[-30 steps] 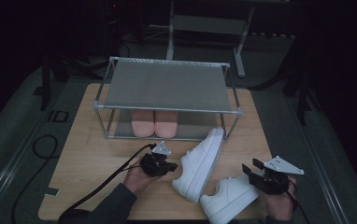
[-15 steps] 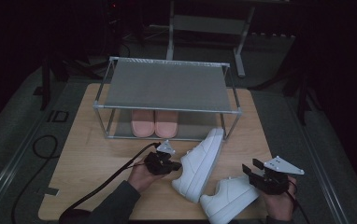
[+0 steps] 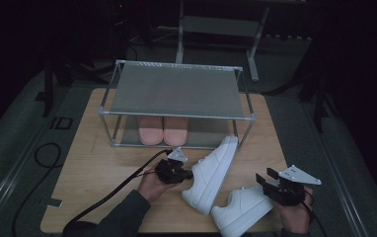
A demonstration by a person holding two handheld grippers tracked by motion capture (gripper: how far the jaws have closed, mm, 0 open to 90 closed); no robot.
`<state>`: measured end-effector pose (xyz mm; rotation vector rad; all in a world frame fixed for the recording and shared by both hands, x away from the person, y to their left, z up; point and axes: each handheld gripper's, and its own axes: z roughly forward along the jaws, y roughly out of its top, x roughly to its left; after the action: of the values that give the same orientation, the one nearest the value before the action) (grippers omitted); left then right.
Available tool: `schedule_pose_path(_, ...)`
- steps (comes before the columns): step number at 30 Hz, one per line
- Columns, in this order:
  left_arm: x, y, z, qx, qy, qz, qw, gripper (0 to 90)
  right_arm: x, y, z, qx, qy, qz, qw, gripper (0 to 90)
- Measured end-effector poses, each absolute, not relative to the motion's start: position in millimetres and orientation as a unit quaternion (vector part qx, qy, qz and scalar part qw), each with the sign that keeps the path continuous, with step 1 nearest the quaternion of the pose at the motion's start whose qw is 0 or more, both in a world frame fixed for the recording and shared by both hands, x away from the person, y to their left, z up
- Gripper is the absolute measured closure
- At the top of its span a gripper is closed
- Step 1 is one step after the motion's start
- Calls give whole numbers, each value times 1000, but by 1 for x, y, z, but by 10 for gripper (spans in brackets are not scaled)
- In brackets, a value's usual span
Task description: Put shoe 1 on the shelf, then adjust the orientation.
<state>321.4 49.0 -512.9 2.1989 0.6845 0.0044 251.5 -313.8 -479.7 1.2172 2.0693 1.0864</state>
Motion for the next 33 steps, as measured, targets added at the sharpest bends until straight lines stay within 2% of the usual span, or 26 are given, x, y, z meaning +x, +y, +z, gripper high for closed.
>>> schedule_pose_path(33,320,28,-486,870,243,10,429,897,252,-313,-480,447,761,398,252,496)
